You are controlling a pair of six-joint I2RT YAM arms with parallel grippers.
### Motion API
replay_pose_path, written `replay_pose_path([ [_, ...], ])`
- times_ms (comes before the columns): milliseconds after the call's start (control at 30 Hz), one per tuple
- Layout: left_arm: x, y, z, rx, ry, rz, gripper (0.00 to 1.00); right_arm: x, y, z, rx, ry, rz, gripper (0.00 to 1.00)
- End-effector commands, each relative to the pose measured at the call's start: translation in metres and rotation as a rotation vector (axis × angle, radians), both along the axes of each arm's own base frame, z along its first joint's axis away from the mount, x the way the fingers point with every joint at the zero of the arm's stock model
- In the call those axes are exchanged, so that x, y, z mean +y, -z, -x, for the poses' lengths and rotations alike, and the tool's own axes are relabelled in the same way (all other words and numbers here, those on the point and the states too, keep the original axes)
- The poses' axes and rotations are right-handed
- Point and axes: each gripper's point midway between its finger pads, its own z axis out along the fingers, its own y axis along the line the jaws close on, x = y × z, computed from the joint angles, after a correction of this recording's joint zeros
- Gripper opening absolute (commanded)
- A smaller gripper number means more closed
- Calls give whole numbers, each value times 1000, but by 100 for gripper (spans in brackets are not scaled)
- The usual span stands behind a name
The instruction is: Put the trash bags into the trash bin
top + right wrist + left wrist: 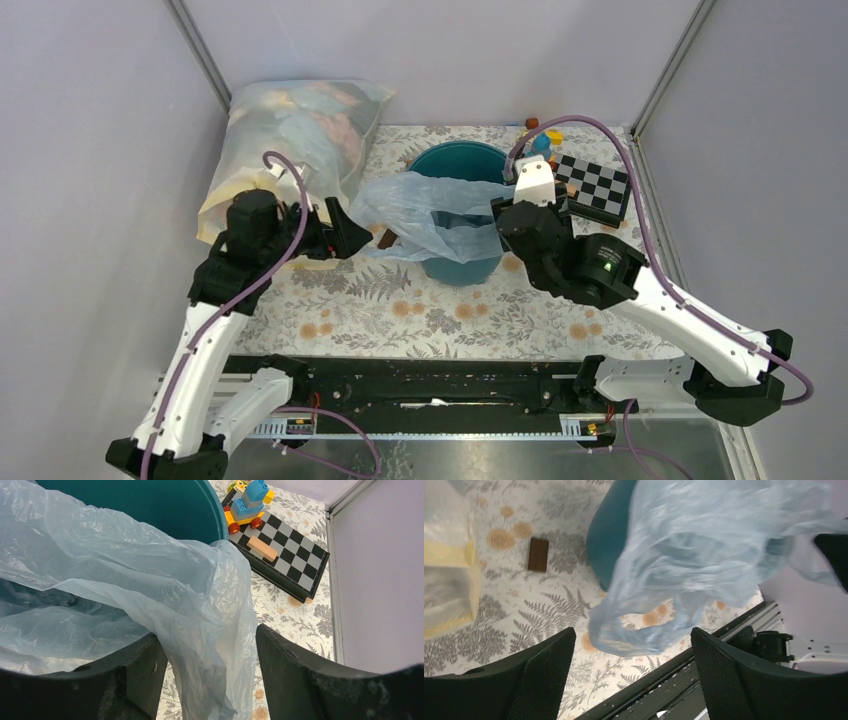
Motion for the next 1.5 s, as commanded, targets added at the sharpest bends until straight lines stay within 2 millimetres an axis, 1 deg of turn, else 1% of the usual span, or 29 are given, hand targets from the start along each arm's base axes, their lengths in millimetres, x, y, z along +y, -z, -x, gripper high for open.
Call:
replay_pose_path([
  [0,4,21,-18,-2,-58,-9,85,-5,-9,0,-29,6,-34,69],
  [100,1,26,-24,-5,-62,16,81,-7,-9,0,-32,10,-28,68],
  [167,-2,30,-29,-6,-63,31,72,-8,-9,0,-35,16,-20,66],
  [200,-3,31,-32,-8,-67,37,65,-9,-9,-1,-39,24,-11,64],
  [267,-2,32,-40,-18,-88,39,54,-13,-10,-4,-49,47,7,55],
  [333,3,32,-48,-28,-131,25,41,-17,-11,-7,-55,67,19,45],
  [433,9,31,-58,-39,-181,10,22,-20,-12,-14,-55,82,23,33],
  [500,11,32,-64,-36,-198,0,8,-23,-13,-20,-56,96,24,24],
  [533,11,33,-66,-29,-203,-5,2,-25,-13,-23,-58,105,25,17],
  [600,11,38,-72,-13,-212,-14,0,-30,-15,-31,-64,125,24,3],
  [633,12,40,-74,-9,-218,-21,0,-32,-15,-36,-68,136,23,1],
  [767,19,47,-94,8,-278,-61,0,-43,-14,-63,-68,183,-1,0],
  [833,16,50,-103,18,-284,-59,0,-46,-12,-76,-57,200,-14,0],
  [900,12,52,-112,24,-281,-48,0,-49,-8,-89,-44,215,-23,2],
  [967,10,53,-121,26,-287,-40,0,-52,1,-104,-20,228,-26,6],
  [1067,5,52,-131,23,-287,-20,0,-55,4,-120,-8,243,-37,7],
  [1100,3,51,-135,21,-288,-13,0,-57,5,-126,-4,245,-40,8],
  [1133,2,50,-138,19,-287,-7,0,-57,6,-131,1,243,-44,11],
  [1200,-1,47,-143,13,-284,8,0,-57,6,-141,10,237,-51,14],
  [1333,-8,50,-153,21,-270,27,0,-51,9,-161,39,186,-91,16],
  [1467,-18,55,-165,34,-249,54,0,-41,17,-176,85,121,-115,18],
])
